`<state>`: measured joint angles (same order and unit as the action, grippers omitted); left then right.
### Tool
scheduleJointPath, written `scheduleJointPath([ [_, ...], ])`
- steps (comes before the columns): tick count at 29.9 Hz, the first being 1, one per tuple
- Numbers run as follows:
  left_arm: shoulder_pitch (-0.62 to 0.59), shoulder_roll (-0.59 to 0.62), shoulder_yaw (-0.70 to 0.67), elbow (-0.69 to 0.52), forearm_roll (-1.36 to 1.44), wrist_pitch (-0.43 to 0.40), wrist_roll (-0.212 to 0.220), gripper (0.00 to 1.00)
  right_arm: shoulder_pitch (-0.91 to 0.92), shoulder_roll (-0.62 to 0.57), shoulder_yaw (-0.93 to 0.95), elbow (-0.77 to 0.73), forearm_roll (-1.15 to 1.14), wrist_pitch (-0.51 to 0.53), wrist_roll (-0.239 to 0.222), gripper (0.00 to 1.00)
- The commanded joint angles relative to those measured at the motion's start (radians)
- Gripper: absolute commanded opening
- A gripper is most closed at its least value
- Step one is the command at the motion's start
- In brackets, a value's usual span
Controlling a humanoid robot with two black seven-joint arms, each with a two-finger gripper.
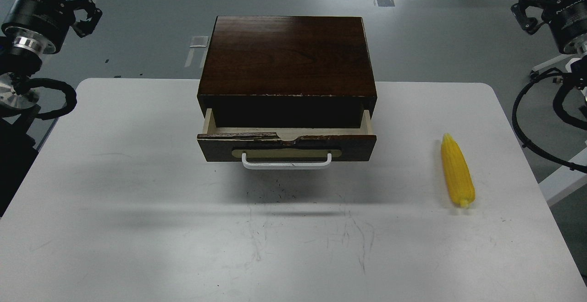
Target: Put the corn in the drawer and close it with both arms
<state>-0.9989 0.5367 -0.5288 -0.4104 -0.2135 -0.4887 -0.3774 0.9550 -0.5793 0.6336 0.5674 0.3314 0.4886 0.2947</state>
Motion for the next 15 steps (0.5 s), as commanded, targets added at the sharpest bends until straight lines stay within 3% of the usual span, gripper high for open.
scheduleJointPath([
  [1, 0.005, -0.003, 0.001, -0.001, 0.000, 0.000, -0.001, 0.98, -0.001, -0.001, -0.008, 0.003, 0.000, 0.000, 0.000, 1.00],
  [15, 0.019, -0.009, -0.007, 0.007, -0.007, 0.000, 0.003, 0.98, 0.019, -0.028, -0.029, 0.017, -0.006, 0.000, -0.014, 1.00],
])
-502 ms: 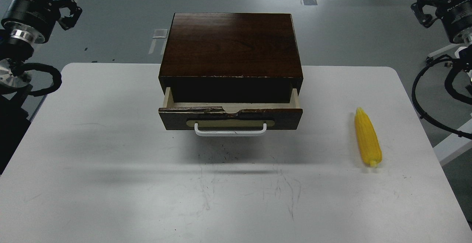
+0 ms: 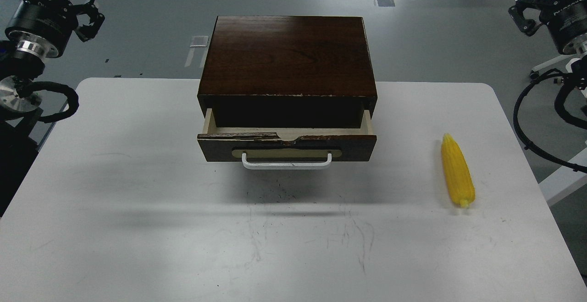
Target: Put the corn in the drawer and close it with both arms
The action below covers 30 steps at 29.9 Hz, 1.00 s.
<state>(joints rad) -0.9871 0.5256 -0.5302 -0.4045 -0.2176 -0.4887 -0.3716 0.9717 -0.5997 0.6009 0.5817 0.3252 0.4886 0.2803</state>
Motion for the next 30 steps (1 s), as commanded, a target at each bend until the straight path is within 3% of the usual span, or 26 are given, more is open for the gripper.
scheduleJointPath([
  [1, 0.007, 0.004, -0.005, 0.001, -0.003, 0.000, -0.003, 0.98, 0.002, -0.006, 0.003, 0.004, 0.000, 0.000, 0.000, 1.00],
  [9, 0.019, 0.011, -0.002, 0.003, -0.002, 0.000, 0.002, 0.98, 0.045, -0.057, -0.023, 0.096, -0.018, -0.084, -0.007, 1.00],
  [15, 0.036, 0.002, 0.007, -0.004, 0.007, 0.000, 0.008, 0.98, 0.197, -0.135, -0.188, 0.222, -0.285, -0.183, -0.021, 1.00],
  [19, 0.042, 0.011, 0.007, -0.008, 0.006, 0.000, -0.006, 0.98, 0.323, -0.189, -0.337, 0.320, -0.452, -0.249, -0.104, 1.00],
  [22, 0.047, 0.011, 0.004, -0.008, 0.004, 0.000, -0.009, 0.98, 0.408, -0.215, -0.456, 0.363, -0.527, -0.251, -0.131, 1.00],
  [30, 0.084, -0.018, -0.011, -0.045, -0.005, 0.000, -0.010, 0.98, 0.633, -0.209, -0.858, 0.473, -0.762, -0.240, -0.131, 1.00],
])
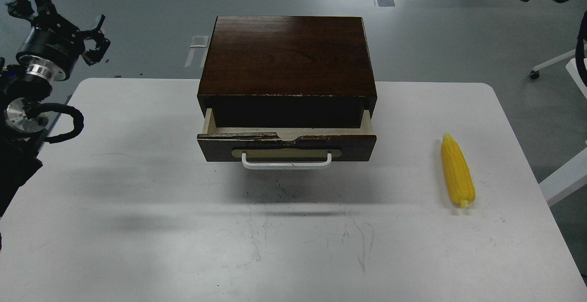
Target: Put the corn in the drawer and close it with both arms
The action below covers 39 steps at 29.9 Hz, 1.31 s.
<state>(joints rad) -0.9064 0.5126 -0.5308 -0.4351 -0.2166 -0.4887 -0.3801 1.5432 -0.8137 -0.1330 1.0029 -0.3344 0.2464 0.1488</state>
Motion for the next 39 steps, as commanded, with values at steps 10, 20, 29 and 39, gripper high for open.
scheduleJointPath([
  [10, 0.038, -0.002, -0.023, -0.188, -0.004, 0.000, -0.080, 0.98, 0.080, 0.016, -0.353, 0.178, -0.357, 0.002, -0.054, 1.00],
  [20, 0.093, 0.006, -0.020, -0.188, 0.002, 0.000, -0.077, 0.98, -0.026, 0.062, -0.476, 0.186, -0.385, -0.004, -0.104, 1.00],
  [29, 0.098, 0.055, -0.020, -0.185, 0.002, 0.000, -0.082, 0.98, -0.211, 0.065, -0.474, 0.163, -0.463, -0.073, -0.097, 0.95],
  [39, 0.101, 0.064, -0.020, -0.178, 0.002, 0.000, -0.082, 0.98, -0.324, 0.128, -0.474, 0.083, -0.463, -0.122, -0.097, 0.80],
])
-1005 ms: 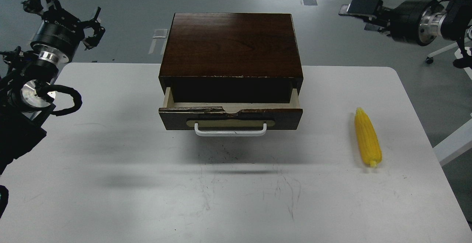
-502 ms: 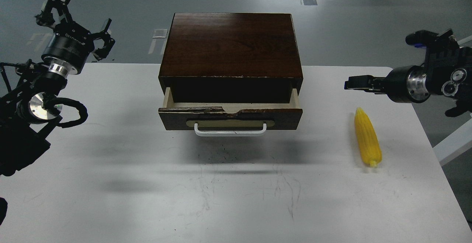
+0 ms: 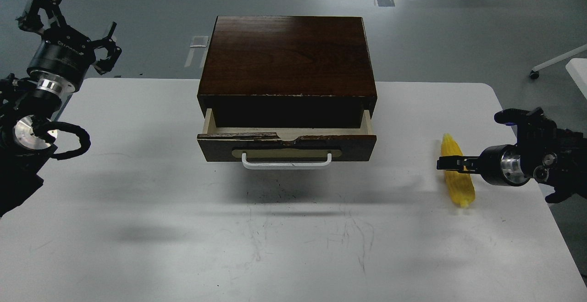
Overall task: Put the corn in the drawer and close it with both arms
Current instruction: 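Move the right gripper down to the yellow corn cob and grasp it, then lift the corn with the right gripper and carry it over the drawer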
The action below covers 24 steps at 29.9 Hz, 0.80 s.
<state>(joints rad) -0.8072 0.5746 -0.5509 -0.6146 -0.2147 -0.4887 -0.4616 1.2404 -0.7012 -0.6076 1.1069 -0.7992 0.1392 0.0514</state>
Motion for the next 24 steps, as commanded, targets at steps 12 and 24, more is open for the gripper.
scheduleJointPath([
  [12, 0.003, 0.004, 0.000, 0.003, 0.000, 0.000, -0.002, 0.98, -0.003, 0.000, 0.014, -0.010, 0.012, -0.018, 0.005, 0.11],
  [24, 0.003, 0.027, 0.016, 0.004, 0.005, 0.000, -0.002, 0.98, 0.319, -0.123, 0.137, 0.154, -0.055, -0.006, 0.011, 0.01],
])
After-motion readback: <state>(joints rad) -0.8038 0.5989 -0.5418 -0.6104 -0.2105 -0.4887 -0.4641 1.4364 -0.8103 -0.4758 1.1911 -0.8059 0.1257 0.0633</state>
